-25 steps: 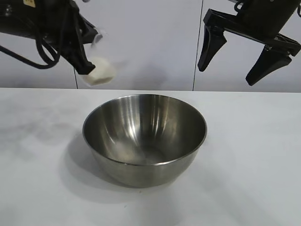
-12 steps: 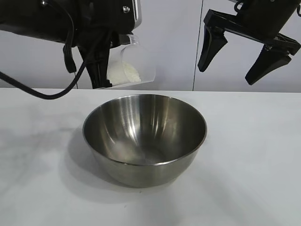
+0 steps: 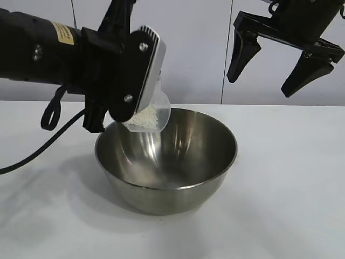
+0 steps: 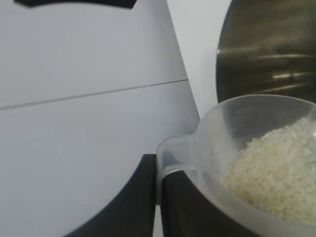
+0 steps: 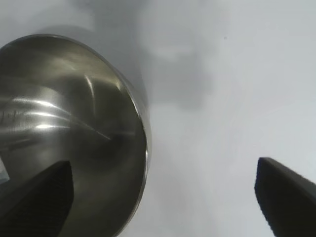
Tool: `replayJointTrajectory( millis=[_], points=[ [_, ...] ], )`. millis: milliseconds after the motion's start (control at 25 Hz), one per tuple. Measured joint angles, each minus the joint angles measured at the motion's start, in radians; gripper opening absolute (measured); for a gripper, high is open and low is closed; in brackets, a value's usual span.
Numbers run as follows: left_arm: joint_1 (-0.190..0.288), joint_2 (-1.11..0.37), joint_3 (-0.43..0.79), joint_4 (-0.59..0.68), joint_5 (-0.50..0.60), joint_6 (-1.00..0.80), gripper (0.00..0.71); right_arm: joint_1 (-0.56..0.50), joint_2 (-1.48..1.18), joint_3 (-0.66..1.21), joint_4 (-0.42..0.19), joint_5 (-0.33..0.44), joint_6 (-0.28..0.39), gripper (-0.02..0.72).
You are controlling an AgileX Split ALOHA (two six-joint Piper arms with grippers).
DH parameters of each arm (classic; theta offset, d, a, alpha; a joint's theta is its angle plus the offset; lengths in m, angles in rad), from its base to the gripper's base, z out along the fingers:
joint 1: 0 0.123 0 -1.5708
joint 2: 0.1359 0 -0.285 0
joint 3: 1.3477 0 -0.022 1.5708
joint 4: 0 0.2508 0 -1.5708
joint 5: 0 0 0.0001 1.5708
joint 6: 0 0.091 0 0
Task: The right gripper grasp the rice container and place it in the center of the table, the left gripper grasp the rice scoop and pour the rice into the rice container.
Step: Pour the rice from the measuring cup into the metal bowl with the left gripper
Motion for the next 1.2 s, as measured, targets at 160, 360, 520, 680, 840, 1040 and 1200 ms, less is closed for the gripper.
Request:
replayJointTrajectory(
  millis=[160, 360, 520, 680, 840, 1040, 1200],
  points=[
    [0.000, 0.000, 0.000, 0.177, -0.032, 0.000, 0.009, 0.000, 0.000, 0.000, -0.002, 0.000, 0.000, 0.694],
    [0.000, 0.000, 0.000, 0.249, -0.049, 0.001, 0.009, 0.000, 0.000, 0.000, -0.002, 0.004, 0.000, 0.694],
    [0.000, 0.000, -0.001, 0.254, -0.049, 0.003, 0.009, 0.000, 0.000, 0.000, -0.002, 0.010, -0.004, 0.694],
    [0.000, 0.000, -0.022, 0.270, -0.049, 0.003, 0.009, 0.000, 0.000, 0.000, -0.002, 0.021, -0.006, 0.694],
    [0.000, 0.003, -0.040, 0.298, -0.048, 0.003, 0.009, 0.000, 0.000, 0.000, -0.002, 0.026, -0.008, 0.694],
    [0.000, 0.064, -0.057, 0.353, -0.039, 0.027, 0.009, 0.000, 0.000, 0.000, -0.002, 0.027, -0.008, 0.694],
    [0.000, 0.098, -0.081, 0.369, -0.023, 0.048, 0.009, 0.000, 0.000, 0.000, -0.002, 0.029, -0.008, 0.694]
  ],
)
